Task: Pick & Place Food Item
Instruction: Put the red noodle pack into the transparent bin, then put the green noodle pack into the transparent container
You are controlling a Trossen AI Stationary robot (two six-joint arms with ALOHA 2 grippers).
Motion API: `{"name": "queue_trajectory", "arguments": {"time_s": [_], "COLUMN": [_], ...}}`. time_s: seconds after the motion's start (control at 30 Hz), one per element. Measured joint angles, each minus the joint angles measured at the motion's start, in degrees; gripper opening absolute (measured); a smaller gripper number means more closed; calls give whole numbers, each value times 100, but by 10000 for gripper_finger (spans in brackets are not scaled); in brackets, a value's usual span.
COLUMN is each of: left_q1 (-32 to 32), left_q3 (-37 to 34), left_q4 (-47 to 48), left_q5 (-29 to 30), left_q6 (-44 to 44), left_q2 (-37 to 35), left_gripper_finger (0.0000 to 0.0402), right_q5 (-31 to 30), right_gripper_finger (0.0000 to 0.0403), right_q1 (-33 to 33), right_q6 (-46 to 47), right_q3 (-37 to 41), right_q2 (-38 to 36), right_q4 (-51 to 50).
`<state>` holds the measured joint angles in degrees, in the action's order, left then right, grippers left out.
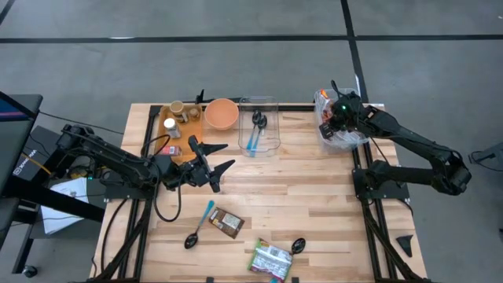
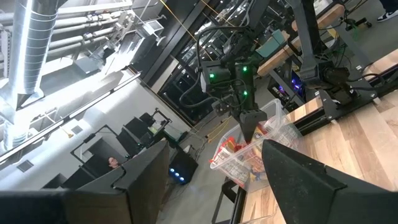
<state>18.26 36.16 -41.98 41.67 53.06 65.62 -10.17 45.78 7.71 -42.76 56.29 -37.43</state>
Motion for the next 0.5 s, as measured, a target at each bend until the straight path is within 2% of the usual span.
{"name": "queue_trajectory", "arguments": {"time_s": [0.5], "left_q1": [-1], "left_q3": [1], "left_q4": [0], "left_q5": [0], "left_q6": [0], "left_q2": [-1], "left_gripper_finger": [250], "right_q5": [-28], "right_gripper_finger": [201], "right_q1": [1], "right_q6": [-63], "right_q3": [-2], "right_q2": [-227], "right_q4": [307]}}
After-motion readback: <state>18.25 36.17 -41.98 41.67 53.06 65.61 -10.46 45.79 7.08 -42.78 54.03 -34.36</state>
